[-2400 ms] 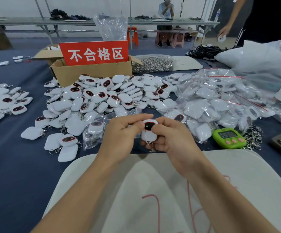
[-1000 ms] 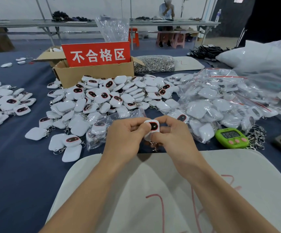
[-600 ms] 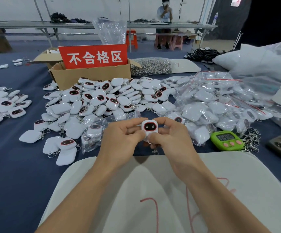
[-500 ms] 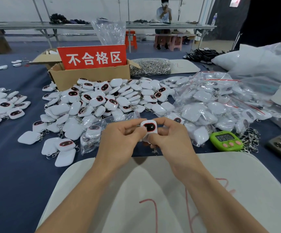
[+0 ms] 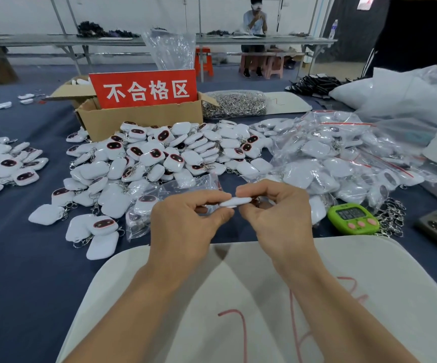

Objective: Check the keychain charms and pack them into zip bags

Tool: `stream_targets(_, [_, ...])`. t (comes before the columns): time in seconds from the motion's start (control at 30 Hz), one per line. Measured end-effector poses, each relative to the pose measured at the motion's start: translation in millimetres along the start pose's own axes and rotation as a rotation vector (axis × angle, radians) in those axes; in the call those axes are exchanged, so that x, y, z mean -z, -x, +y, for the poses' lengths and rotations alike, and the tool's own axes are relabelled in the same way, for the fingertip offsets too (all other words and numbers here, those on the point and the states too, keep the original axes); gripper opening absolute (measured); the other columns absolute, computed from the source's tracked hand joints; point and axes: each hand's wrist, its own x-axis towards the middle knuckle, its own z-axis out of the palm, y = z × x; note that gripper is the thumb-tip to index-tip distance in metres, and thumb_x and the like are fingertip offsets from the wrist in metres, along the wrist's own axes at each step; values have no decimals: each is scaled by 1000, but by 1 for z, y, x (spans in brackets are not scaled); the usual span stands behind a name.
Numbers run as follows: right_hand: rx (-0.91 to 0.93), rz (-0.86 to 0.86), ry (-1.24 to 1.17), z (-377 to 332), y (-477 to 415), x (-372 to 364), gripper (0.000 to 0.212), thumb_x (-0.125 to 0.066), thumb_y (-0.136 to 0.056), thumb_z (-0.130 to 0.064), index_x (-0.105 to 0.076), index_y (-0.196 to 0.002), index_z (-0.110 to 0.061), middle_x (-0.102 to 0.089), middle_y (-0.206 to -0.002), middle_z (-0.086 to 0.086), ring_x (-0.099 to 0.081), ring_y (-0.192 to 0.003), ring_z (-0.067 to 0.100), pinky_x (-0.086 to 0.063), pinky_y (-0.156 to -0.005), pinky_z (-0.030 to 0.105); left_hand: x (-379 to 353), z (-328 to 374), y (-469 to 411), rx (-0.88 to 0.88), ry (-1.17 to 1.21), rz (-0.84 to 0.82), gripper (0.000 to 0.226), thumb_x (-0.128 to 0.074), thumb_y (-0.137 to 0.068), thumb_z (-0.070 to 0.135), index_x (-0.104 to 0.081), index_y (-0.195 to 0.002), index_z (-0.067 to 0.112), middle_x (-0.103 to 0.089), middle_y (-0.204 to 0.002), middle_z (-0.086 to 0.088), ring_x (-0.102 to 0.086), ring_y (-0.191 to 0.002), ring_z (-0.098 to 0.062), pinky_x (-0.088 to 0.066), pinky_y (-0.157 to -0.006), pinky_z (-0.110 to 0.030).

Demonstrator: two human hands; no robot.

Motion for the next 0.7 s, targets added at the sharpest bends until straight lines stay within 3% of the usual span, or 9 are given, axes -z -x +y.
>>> stream_targets(0.23, [17, -7, 1, 1, 0, 0, 31, -76, -73, -2, -79, -79, -33, -77, -84, -15, -73, -76, 10, -58, -71, 19, -2, -2, -1, 6, 5, 15, 42, -89, -74, 15, -75, -78, 54, -73, -77, 28, -69, -71, 1, -50, -69, -10])
stream_targets(0.37, [-3, -37, -28, 1, 0, 0, 31, -77, -75, 1, -80, -77, -29, -78, -85, -13, -74, -78, 6, -55, -71, 16, -2, -2, -1, 16, 38, 3, 39, -87, -76, 12, -78, -80, 49, -74, -75, 24, -71, -69, 1, -53, -69, -13])
stream_targets(0.5, [-48, -84, -93, -4, 0, 1, 27, -75, -78, -10, -80, -84, -36, -79, -79, -5, -72, -68, 11, -54, -67, 21, 2, -2, -5, 48, 192, -29, 24, -84, -81, 16, -81, -94, 37, -78, -83, 17, -76, -78, -3, -56, -73, -15])
stream_targets(0.6, [-168, -107, -210, -5, 1, -1, 19, -69, -79, -17, -80, -92, -25, -79, -79, 3, -66, -56, 19, -52, -59, 22, 4, -1, -7, 97, 266, -59, 39, -89, -76, 16, -80, -105, 40, -79, -94, 16, -76, -80, -5, -58, -75, -17])
stream_targets(0.7, [-237, -104, -228, -3, -1, -1, 19, -67, -84, -11, -79, -96, -19, -76, -76, 5, -54, -46, 22, -47, -50, 25, 3, 2, -5, 47, 218, -135, 54, -92, -69, 8, -78, -102, 49, -76, -106, 25, -73, -80, 0, -55, -74, -13])
